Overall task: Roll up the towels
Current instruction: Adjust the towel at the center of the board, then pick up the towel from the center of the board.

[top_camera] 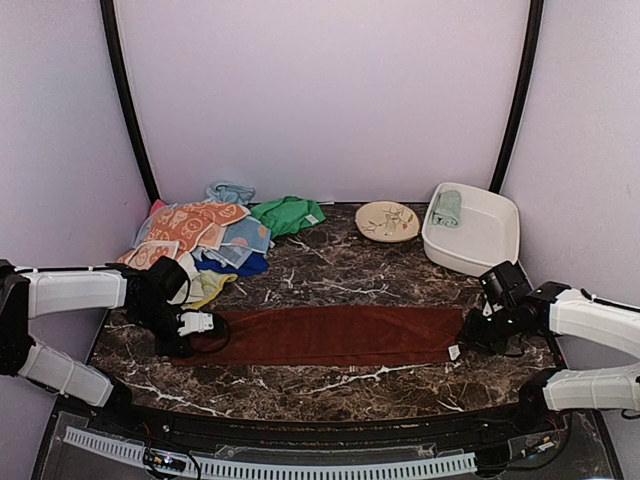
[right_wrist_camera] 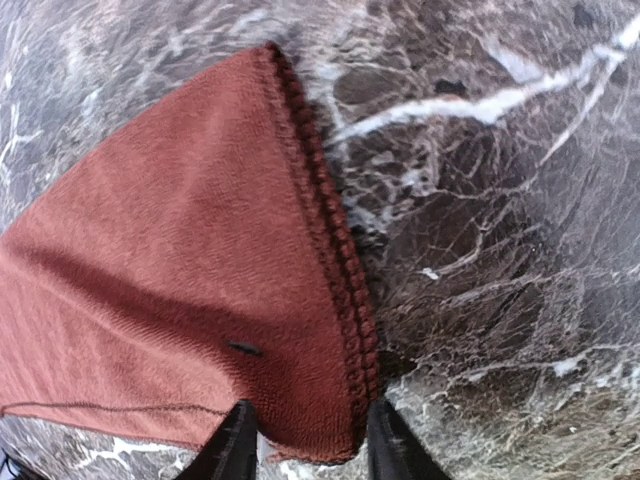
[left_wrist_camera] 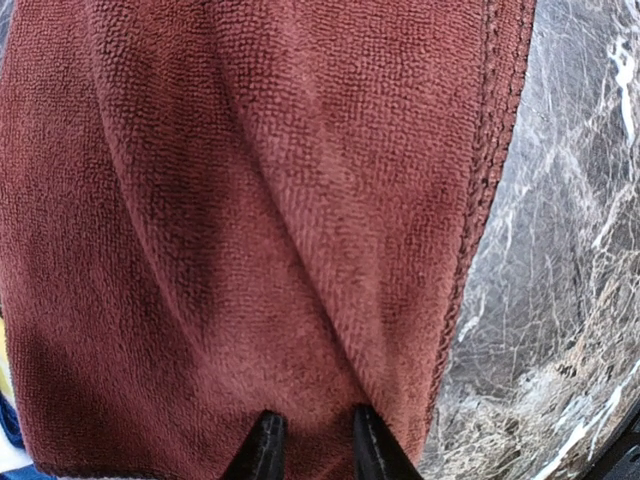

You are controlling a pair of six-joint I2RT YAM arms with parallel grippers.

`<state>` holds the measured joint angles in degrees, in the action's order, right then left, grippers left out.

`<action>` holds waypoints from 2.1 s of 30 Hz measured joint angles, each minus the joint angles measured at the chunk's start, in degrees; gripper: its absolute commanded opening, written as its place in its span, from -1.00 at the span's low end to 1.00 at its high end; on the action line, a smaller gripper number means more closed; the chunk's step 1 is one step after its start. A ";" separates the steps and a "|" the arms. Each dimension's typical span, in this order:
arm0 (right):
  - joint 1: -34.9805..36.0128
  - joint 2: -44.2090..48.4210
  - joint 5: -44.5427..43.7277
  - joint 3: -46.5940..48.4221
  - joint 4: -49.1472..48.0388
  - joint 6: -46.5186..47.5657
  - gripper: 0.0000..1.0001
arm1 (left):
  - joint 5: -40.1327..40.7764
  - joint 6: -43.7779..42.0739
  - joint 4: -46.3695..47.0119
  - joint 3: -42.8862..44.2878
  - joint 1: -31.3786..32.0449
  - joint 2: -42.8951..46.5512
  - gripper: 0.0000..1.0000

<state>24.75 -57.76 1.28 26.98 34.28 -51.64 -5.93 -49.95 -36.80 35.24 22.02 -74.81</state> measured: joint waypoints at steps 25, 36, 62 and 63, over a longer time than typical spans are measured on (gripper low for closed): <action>-5.38 6.40 -1.81 3.21 6.45 1.55 -0.68 | 1.33 -1.77 2.32 -1.70 0.07 1.11 -0.33; -5.62 6.64 -0.92 4.74 13.20 4.76 0.41 | 3.43 -2.12 1.01 0.33 0.07 1.86 -0.11; -7.87 -27.93 -5.62 19.23 -1.27 20.09 0.48 | 3.17 3.61 11.80 2.38 -0.04 -5.18 -0.27; -7.89 -28.06 -5.88 18.71 -1.29 20.09 0.47 | 3.43 3.30 12.76 1.49 -0.04 -4.55 -0.27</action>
<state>16.86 -85.82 -4.60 45.69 32.99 -31.55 -2.50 -46.65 -24.03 36.73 21.98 -79.35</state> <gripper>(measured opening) 0.748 0.361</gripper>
